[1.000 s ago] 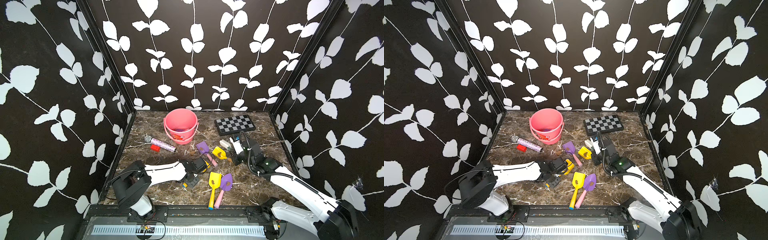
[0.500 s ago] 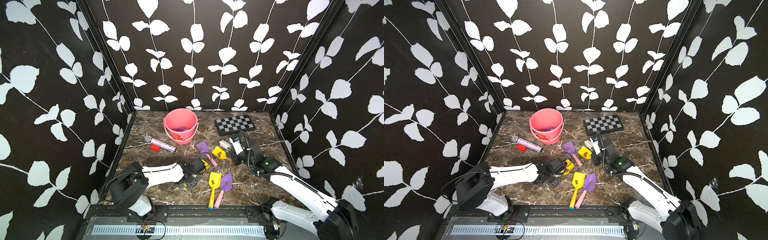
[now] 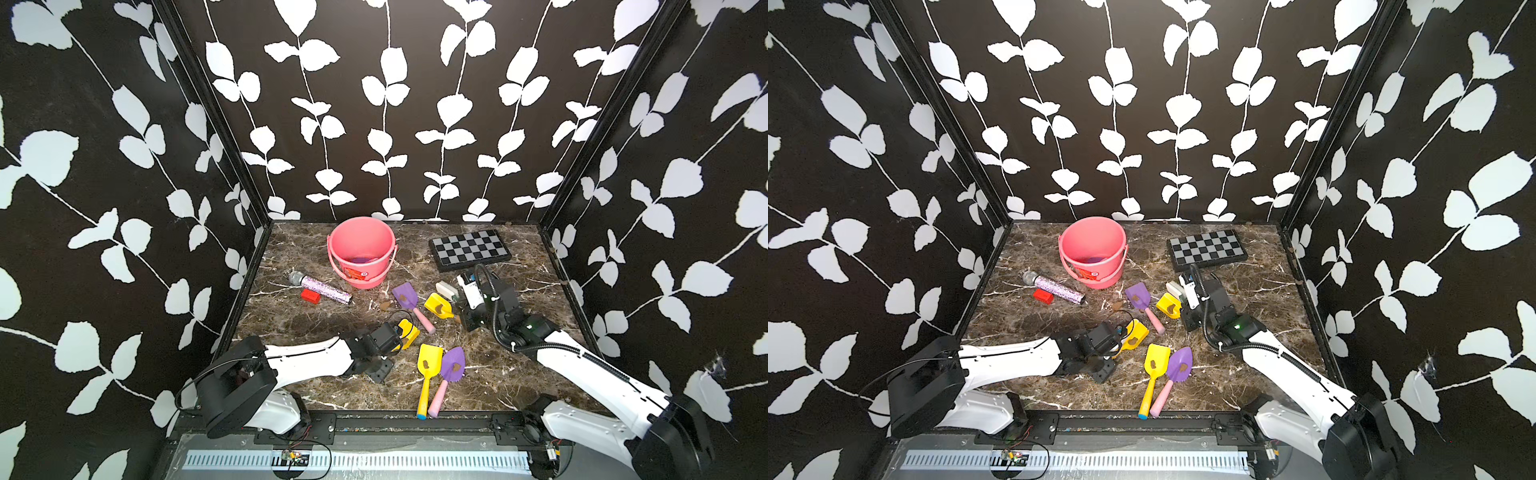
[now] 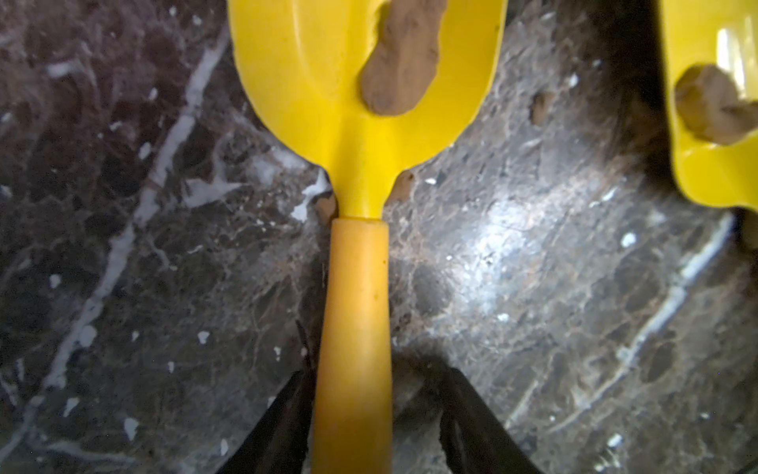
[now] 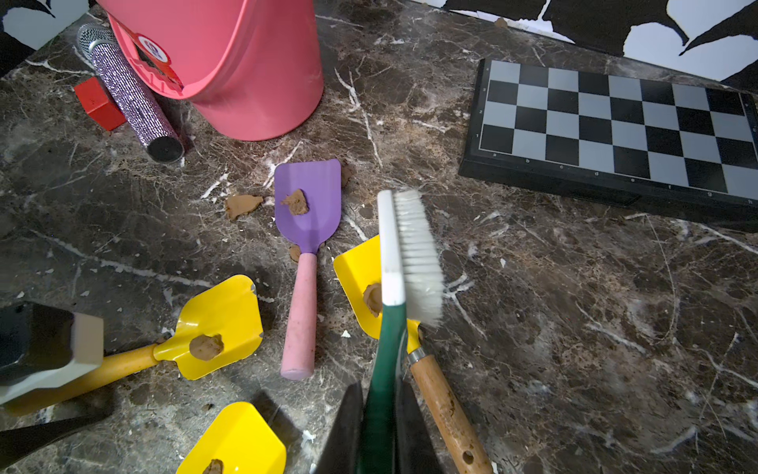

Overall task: Brush the soil off the hand trowel and place it into the bucket
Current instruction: Pick up the hand trowel from the center of the board, then brush off the soil from the hand trowel.

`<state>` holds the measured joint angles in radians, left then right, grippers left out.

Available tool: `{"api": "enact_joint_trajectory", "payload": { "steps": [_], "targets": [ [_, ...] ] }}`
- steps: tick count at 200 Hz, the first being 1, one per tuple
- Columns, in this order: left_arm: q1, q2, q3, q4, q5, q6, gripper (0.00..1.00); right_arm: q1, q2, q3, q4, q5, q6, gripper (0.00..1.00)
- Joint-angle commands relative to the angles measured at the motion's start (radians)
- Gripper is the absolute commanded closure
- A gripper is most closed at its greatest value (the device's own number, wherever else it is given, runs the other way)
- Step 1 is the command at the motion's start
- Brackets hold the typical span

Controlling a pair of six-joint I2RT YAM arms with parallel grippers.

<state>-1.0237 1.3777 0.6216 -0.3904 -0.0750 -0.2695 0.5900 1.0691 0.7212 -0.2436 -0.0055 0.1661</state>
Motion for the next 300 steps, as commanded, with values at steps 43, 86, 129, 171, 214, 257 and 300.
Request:
{"api": "enact_joint_trajectory", "payload": {
  "steps": [43,86,129,171,214,257,300],
  "targets": [
    [0.005,-0.043,-0.060,0.026,0.021,-0.020,0.65,-0.002,-0.008,-0.006,0.053,-0.019,0.028,1.00],
    [0.005,-0.063,-0.053,0.008,0.016,-0.021,0.78,-0.008,-0.024,-0.002,0.051,-0.082,0.061,1.00],
    [0.005,-0.129,-0.004,-0.086,0.025,-0.054,0.93,-0.112,-0.107,-0.017,0.069,-0.334,0.202,1.00],
    [0.010,-0.183,0.109,-0.270,0.031,-0.092,1.00,-0.127,-0.086,-0.021,0.101,-0.665,0.424,1.00],
    [0.045,-0.203,0.206,-0.372,0.022,-0.106,1.00,-0.102,-0.060,-0.089,0.197,-0.788,0.555,1.00],
    [0.120,-0.214,0.190,-0.359,0.098,-0.127,1.00,-0.090,-0.040,-0.162,0.344,-0.832,0.641,1.00],
    [0.140,-0.223,0.206,-0.371,0.119,-0.120,1.00,-0.003,0.058,-0.186,0.549,-0.820,0.736,1.00]
  ]
}}
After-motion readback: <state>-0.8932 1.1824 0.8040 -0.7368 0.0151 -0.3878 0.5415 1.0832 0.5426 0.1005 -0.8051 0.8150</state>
